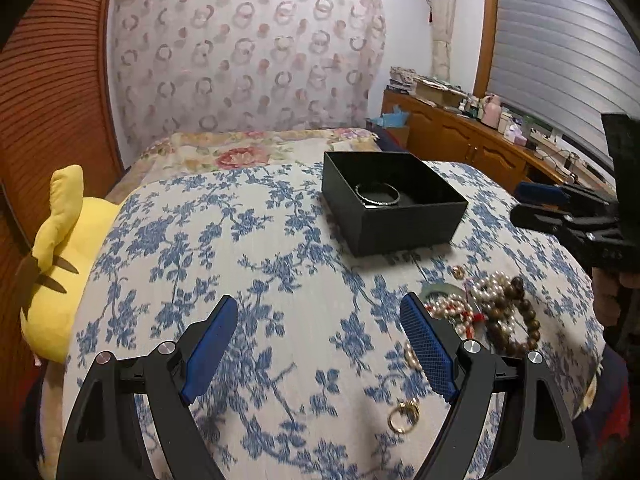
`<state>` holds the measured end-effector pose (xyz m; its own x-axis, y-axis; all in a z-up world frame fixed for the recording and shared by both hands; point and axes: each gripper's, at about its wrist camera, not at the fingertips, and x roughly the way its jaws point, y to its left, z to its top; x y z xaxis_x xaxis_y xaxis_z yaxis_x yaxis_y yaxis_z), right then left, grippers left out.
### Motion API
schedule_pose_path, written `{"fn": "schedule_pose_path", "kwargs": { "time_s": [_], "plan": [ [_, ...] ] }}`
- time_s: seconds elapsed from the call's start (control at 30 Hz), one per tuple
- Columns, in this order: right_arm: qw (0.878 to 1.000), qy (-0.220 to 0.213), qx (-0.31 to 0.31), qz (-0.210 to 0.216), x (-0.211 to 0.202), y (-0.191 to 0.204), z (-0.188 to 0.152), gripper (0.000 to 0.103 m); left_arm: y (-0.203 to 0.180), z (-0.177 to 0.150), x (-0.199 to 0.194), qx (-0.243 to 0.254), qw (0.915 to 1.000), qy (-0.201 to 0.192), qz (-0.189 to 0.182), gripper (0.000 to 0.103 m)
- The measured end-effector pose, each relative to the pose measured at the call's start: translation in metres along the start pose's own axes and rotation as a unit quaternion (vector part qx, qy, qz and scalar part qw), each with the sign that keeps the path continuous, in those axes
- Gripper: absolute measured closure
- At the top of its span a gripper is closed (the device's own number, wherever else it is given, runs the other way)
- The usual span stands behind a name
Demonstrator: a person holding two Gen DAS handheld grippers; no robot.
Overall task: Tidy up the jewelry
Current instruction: 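Grasp the gold ring with the left tool while the right tool grasps the wooden bead bracelet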
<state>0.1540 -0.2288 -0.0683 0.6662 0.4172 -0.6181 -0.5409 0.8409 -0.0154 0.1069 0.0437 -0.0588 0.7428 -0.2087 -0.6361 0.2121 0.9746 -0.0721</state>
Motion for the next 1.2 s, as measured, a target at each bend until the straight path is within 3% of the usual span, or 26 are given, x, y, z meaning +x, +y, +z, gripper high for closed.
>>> {"fn": "schedule_pose_path", "kwargs": {
  "time_s": [0.2, 0.27, 0.5, 0.63, 0.83, 0.9, 0.93, 1.07, 1.2],
  "plan": [
    [1.0, 0.01, 0.004, 0.001, -0.012, 0.004, -0.028, 0.031, -0.007, -0.015, -0.008, 0.001, 0.9999, 0.009, -0.008, 0.023],
    [1.0, 0.018, 0.005, 0.001, -0.013, 0.004, -0.039, 0.038, -0.008, -0.02, -0.009, -0.002, 0.9999, 0.013, -0.011, 0.023],
    [0.998, 0.054, 0.019, 0.004, -0.01, -0.003, -0.071, 0.043, -0.015, -0.037, -0.007, -0.003, 0.9994, 0.031, -0.017, 0.023],
    [0.997, 0.072, 0.014, 0.005, -0.003, -0.003, -0.078, 0.059, -0.02, -0.043, -0.005, -0.001, 0.999, 0.04, -0.02, 0.023],
    [0.994, 0.102, 0.033, 0.009, 0.015, -0.01, -0.082, 0.071, -0.025, -0.049, -0.005, 0.008, 0.9987, 0.046, -0.021, 0.023],
    [0.994, 0.102, 0.028, 0.013, 0.015, -0.007, -0.082, 0.086, -0.026, -0.052, -0.005, 0.008, 0.9984, 0.05, -0.026, 0.023],
    [0.994, 0.1, 0.027, 0.015, 0.014, -0.006, -0.082, 0.088, -0.027, -0.053, -0.005, 0.009, 0.9982, 0.053, -0.028, 0.023],
    [0.997, 0.076, 0.022, 0.011, 0.0, -0.004, -0.077, 0.088, -0.034, -0.058, -0.006, 0.019, 0.9974, 0.06, -0.036, 0.025],
    [0.999, 0.036, 0.017, 0.009, -0.022, -0.002, -0.065, 0.088, -0.042, -0.058, -0.005, 0.028, 0.9965, 0.063, -0.047, 0.044]
  ]
}}
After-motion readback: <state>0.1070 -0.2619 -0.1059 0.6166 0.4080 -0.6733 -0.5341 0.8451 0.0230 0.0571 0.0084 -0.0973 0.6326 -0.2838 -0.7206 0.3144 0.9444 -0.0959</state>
